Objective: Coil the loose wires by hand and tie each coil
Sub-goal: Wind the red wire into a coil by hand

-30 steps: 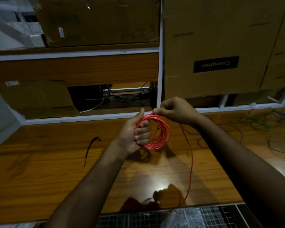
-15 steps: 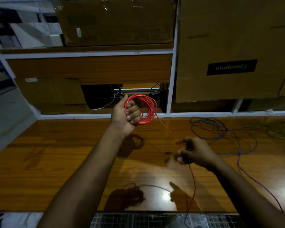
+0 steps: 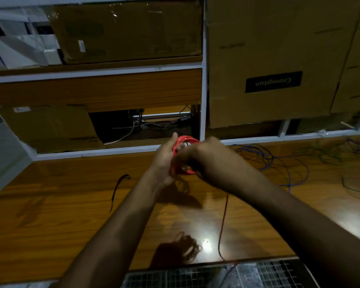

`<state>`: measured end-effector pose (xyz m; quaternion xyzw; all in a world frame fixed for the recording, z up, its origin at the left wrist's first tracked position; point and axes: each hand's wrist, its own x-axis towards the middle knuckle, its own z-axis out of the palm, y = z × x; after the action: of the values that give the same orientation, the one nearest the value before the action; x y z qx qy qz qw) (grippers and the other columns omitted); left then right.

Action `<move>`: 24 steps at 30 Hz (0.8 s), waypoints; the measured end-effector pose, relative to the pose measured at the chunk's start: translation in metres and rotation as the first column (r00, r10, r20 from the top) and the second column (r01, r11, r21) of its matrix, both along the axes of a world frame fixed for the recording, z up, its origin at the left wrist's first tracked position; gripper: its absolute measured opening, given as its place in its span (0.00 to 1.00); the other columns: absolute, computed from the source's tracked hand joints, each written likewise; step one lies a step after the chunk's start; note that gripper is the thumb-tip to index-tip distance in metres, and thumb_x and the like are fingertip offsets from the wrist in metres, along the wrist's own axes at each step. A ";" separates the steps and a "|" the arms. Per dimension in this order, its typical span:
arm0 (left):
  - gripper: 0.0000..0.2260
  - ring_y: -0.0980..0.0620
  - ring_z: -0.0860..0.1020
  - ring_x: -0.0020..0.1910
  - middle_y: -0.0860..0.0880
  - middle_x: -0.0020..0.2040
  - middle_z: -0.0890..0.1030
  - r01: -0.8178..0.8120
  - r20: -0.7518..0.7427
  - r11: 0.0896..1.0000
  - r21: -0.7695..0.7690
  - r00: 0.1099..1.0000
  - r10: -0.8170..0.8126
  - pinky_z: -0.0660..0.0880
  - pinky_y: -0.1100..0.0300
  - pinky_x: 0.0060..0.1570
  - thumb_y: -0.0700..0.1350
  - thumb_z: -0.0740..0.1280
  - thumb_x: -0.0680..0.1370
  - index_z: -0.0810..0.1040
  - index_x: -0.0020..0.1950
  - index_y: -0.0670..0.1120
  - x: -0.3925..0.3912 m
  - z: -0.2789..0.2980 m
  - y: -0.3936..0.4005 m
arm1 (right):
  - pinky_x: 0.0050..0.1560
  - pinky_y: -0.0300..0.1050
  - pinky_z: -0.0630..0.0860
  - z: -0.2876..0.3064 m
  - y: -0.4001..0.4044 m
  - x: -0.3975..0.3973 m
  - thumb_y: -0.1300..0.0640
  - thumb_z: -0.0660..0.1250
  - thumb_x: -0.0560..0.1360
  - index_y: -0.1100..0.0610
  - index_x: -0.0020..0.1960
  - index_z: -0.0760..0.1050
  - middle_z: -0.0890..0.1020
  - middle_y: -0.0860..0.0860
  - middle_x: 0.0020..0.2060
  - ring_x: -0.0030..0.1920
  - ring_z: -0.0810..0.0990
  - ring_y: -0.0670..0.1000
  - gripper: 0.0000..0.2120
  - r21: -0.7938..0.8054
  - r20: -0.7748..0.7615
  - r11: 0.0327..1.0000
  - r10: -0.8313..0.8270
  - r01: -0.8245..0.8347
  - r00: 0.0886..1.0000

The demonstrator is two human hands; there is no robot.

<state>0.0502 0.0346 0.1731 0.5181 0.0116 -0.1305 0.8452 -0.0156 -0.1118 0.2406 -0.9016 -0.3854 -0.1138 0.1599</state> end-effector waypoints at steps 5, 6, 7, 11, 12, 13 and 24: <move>0.22 0.58 0.61 0.19 0.53 0.23 0.64 0.149 0.033 0.985 -0.088 0.989 -0.147 0.58 0.65 0.19 0.57 0.54 0.84 0.69 0.33 0.48 -0.009 -0.002 -0.006 | 0.49 0.43 0.81 0.011 -0.015 0.037 0.56 0.68 0.78 0.55 0.57 0.79 0.84 0.52 0.47 0.46 0.84 0.49 0.09 0.187 0.276 0.965 -0.230 0.183 0.933; 0.22 0.58 0.60 0.18 0.54 0.23 0.63 0.192 0.027 0.975 -0.116 0.981 -0.190 0.56 0.65 0.18 0.57 0.54 0.83 0.68 0.33 0.48 -0.009 0.000 -0.007 | 0.46 0.43 0.81 0.009 -0.019 0.047 0.53 0.68 0.78 0.54 0.54 0.80 0.84 0.51 0.44 0.44 0.84 0.48 0.08 0.182 0.295 0.959 -0.264 0.217 0.918; 0.21 0.58 0.60 0.18 0.54 0.23 0.62 0.228 0.025 0.965 -0.130 0.974 -0.227 0.55 0.66 0.18 0.57 0.55 0.83 0.67 0.33 0.48 -0.008 0.001 -0.006 | 0.43 0.43 0.81 0.006 -0.023 0.057 0.50 0.69 0.78 0.53 0.51 0.80 0.84 0.49 0.41 0.41 0.83 0.47 0.08 0.188 0.291 0.950 -0.296 0.249 0.910; 0.21 0.59 0.59 0.17 0.54 0.21 0.61 0.322 0.048 0.933 -0.160 0.947 -0.319 0.54 0.66 0.18 0.56 0.56 0.82 0.66 0.32 0.47 -0.009 0.012 0.004 | 0.32 0.39 0.73 -0.007 -0.049 0.083 0.42 0.68 0.76 0.52 0.40 0.79 0.80 0.47 0.32 0.31 0.76 0.43 0.15 0.342 -0.125 0.894 -0.263 0.291 0.957; 0.21 0.59 0.59 0.16 0.54 0.21 0.61 0.320 0.054 0.933 -0.168 0.948 -0.315 0.54 0.66 0.18 0.56 0.56 0.82 0.66 0.32 0.47 -0.008 0.015 0.005 | 0.33 0.41 0.72 -0.011 -0.057 0.086 0.44 0.68 0.77 0.54 0.41 0.79 0.79 0.49 0.32 0.31 0.75 0.45 0.14 0.414 -0.329 0.869 -0.135 0.271 0.935; 0.21 0.59 0.59 0.16 0.54 0.21 0.61 0.302 0.063 0.937 -0.176 0.953 -0.295 0.53 0.66 0.18 0.56 0.56 0.82 0.66 0.31 0.48 -0.006 0.017 0.006 | 0.34 0.42 0.71 -0.018 -0.066 0.089 0.47 0.67 0.78 0.56 0.44 0.79 0.77 0.51 0.33 0.32 0.73 0.48 0.12 0.479 -0.506 0.837 0.016 0.265 0.863; 0.22 0.59 0.58 0.17 0.54 0.21 0.61 0.036 0.102 0.966 -0.255 0.995 -0.010 0.54 0.66 0.16 0.55 0.56 0.83 0.65 0.31 0.49 0.024 0.037 0.000 | 0.52 0.55 0.79 -0.099 -0.077 0.047 0.61 0.59 0.83 0.50 0.68 0.73 0.78 0.57 0.50 0.49 0.82 0.59 0.16 0.422 -0.903 0.808 0.333 0.411 0.271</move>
<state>0.0740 0.0343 0.2100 0.4104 -0.0536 -0.1147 0.9031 0.0313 -0.1890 0.1418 -0.6922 -0.1277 0.3370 0.6252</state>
